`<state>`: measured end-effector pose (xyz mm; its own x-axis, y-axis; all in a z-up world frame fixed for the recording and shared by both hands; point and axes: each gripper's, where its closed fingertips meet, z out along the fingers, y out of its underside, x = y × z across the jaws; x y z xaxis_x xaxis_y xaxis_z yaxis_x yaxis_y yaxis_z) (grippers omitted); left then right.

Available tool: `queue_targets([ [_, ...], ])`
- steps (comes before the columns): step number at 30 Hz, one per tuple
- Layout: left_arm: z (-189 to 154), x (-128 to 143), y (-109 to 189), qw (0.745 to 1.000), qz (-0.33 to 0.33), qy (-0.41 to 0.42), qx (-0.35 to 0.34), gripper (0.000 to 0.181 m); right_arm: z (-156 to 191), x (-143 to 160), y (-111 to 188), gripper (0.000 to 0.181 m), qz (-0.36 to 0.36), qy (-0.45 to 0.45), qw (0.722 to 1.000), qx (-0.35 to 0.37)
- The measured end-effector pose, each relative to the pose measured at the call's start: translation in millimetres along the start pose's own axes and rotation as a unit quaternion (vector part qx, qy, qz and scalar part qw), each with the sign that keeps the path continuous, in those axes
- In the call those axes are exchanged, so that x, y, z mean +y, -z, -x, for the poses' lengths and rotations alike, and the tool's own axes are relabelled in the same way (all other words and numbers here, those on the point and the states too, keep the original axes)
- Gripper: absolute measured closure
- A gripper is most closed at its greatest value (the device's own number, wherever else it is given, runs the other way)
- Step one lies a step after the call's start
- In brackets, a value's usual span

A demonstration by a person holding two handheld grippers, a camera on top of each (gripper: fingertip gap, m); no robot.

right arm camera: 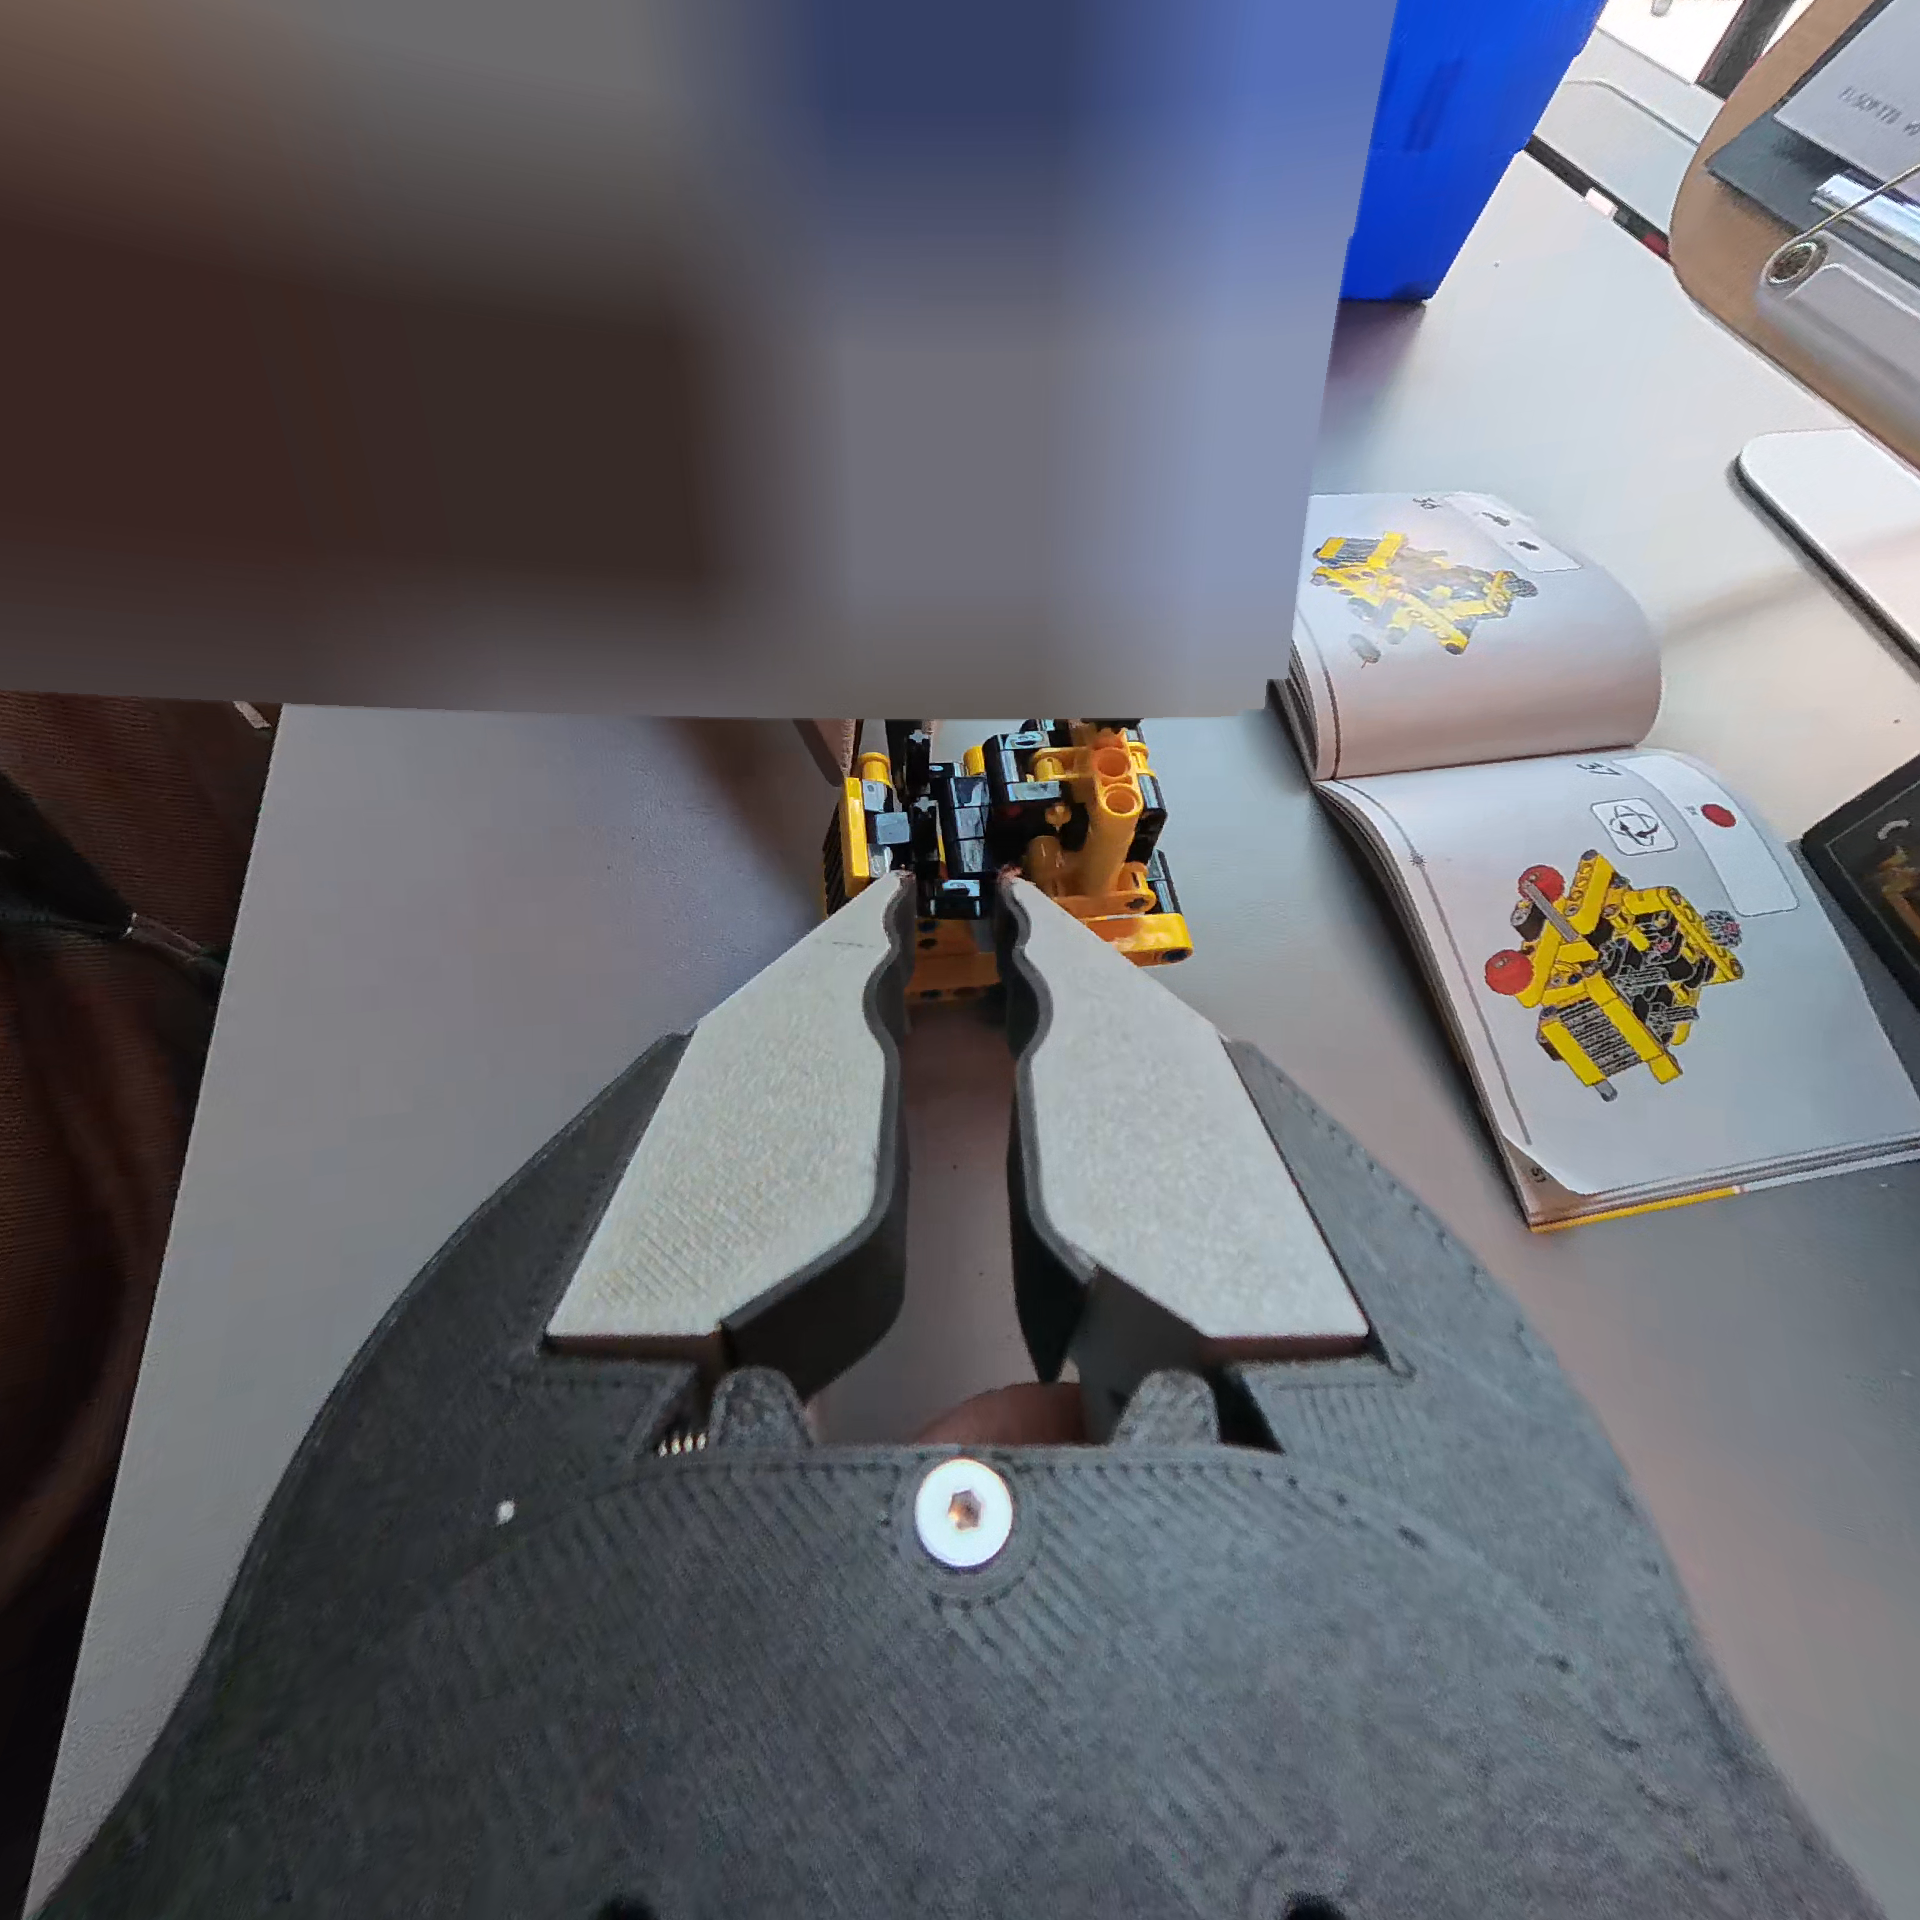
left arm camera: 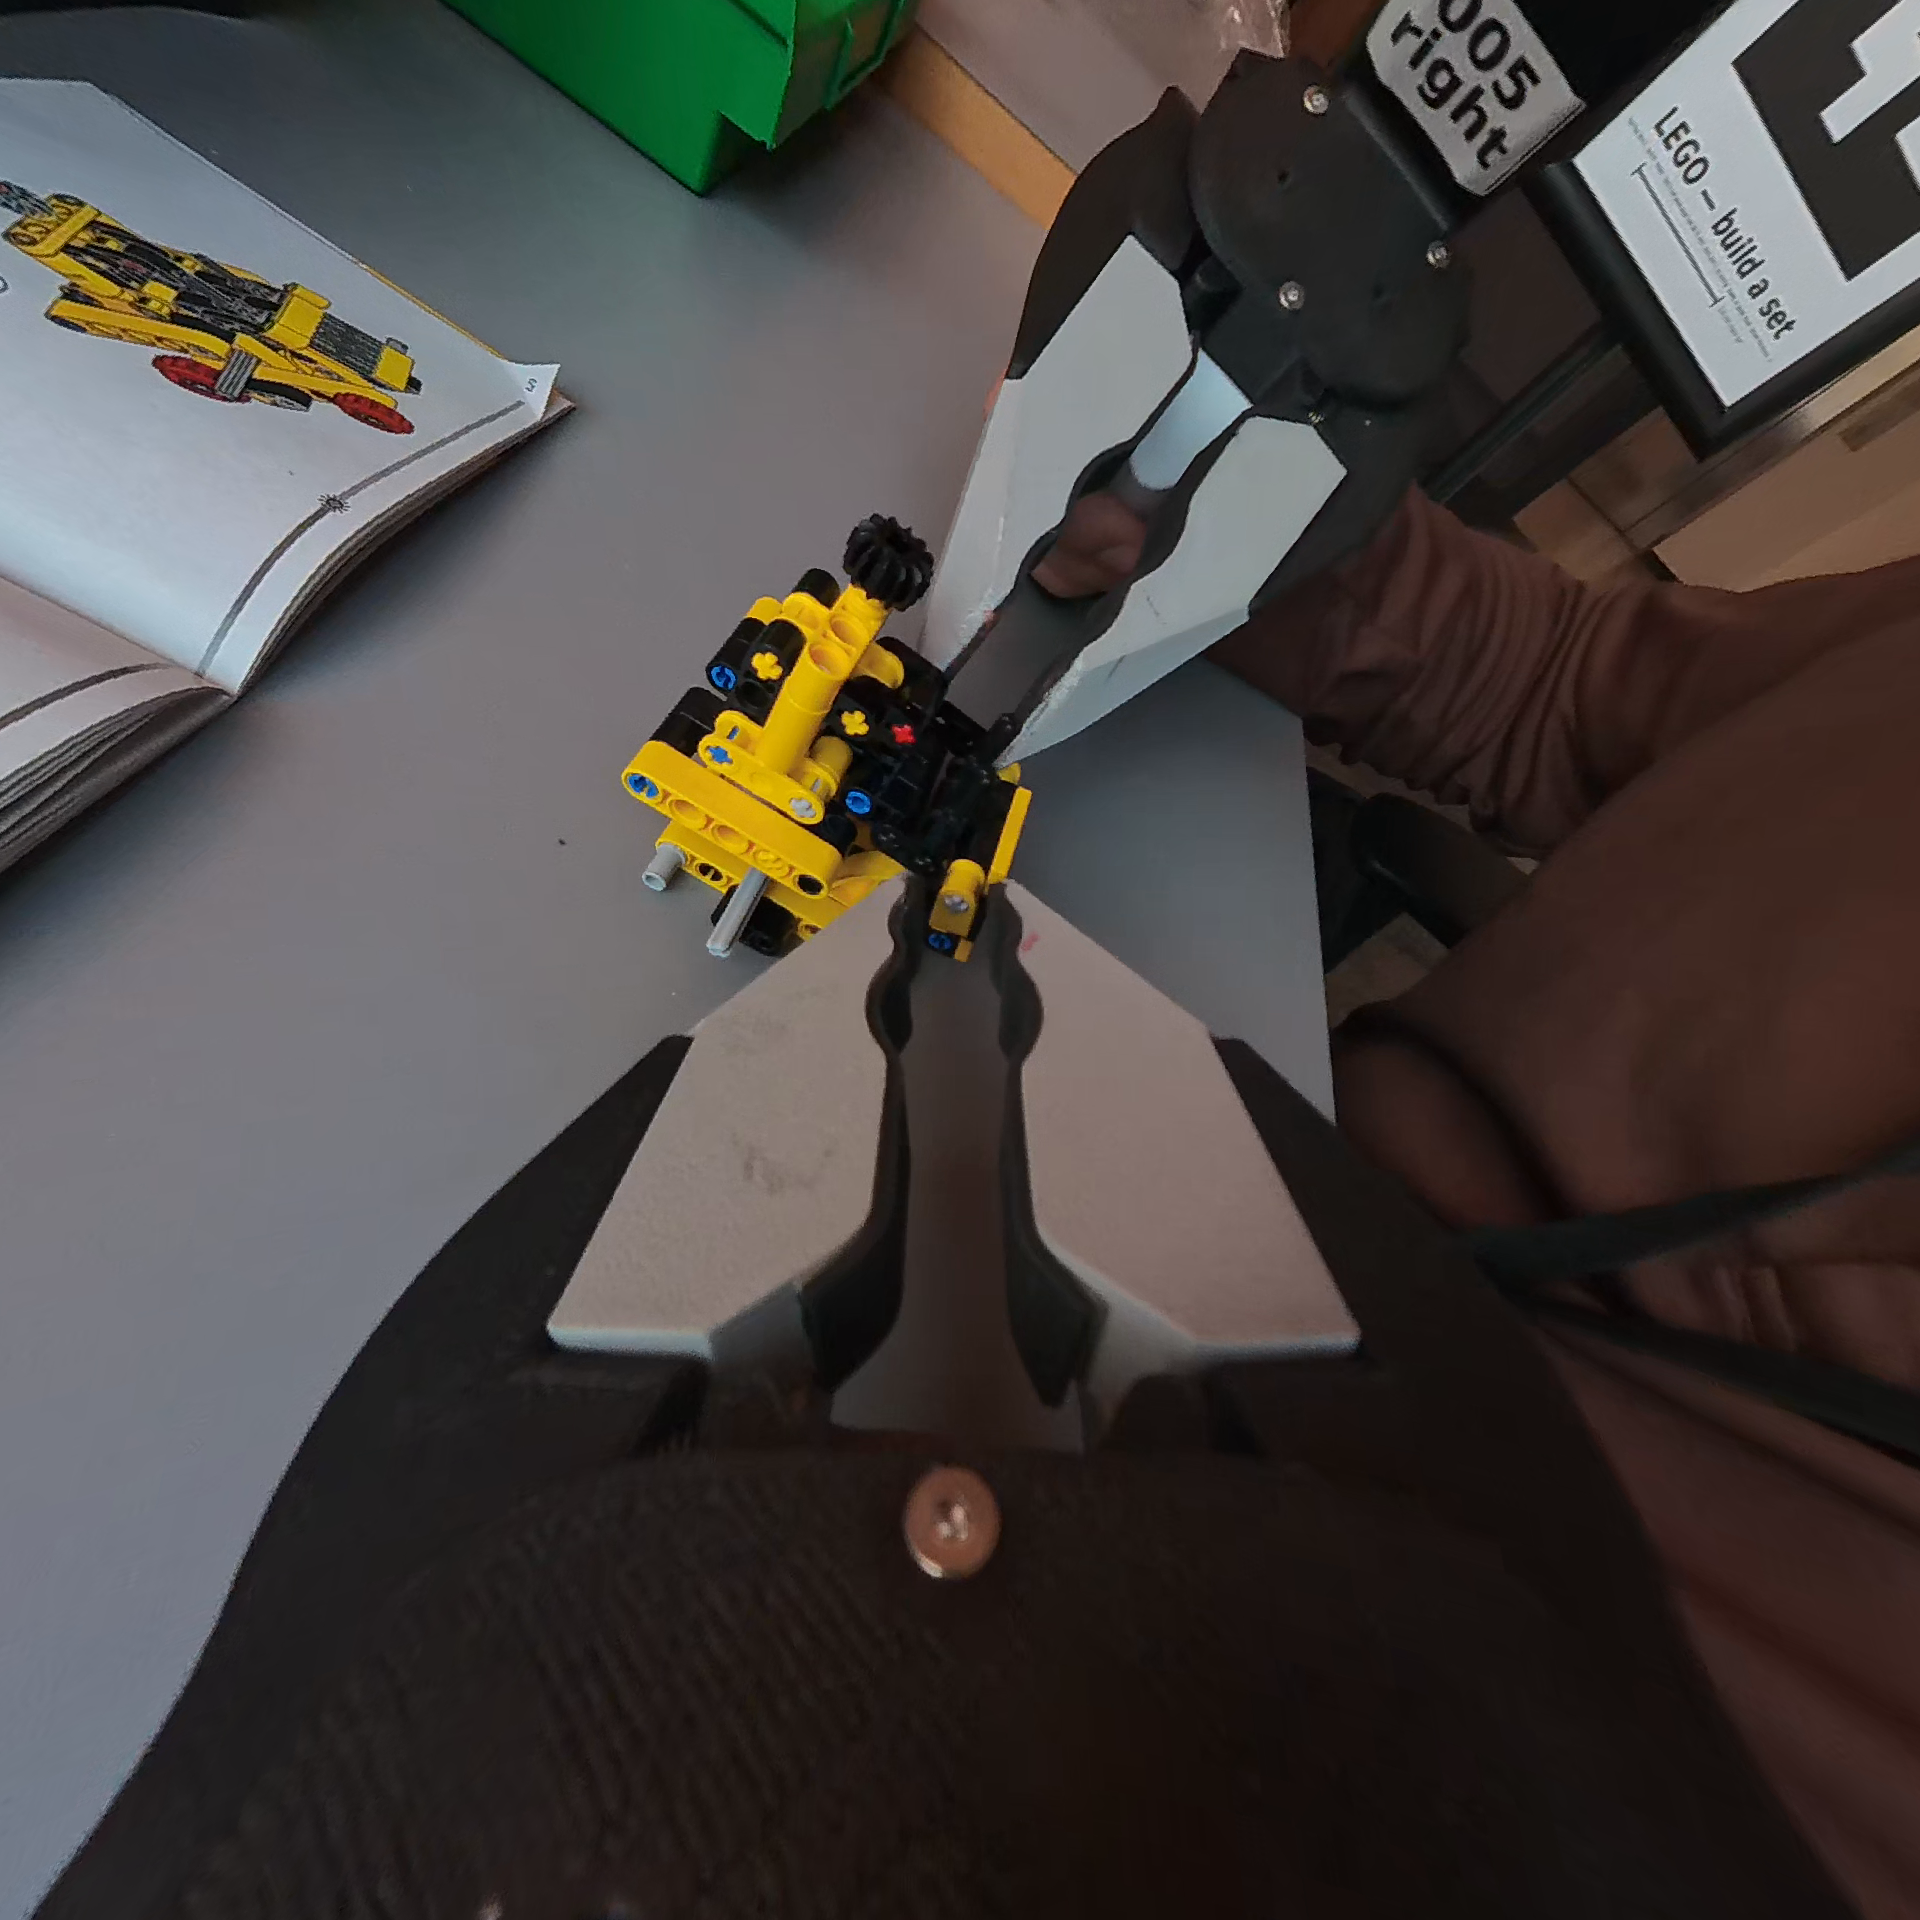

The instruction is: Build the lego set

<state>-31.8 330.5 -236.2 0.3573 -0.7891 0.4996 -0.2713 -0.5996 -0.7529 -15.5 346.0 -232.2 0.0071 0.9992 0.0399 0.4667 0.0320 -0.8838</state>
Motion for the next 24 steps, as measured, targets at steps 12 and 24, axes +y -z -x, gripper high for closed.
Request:
queue_targets([
  [12, -2.3, -1.1, 1.0, 1.000, -0.004, -0.010, 0.002, 0.171, 4.9, -0.2, 0.4, 0.170, -0.002, -0.007, 0.999, -0.048],
  [24, 2.0, -4.3, -0.1, 1.000, -0.010, 0.019, 0.010, 0.169, 9.4, -0.3, 1.1, 0.170, -0.003, 0.001, 0.998, -0.062],
])
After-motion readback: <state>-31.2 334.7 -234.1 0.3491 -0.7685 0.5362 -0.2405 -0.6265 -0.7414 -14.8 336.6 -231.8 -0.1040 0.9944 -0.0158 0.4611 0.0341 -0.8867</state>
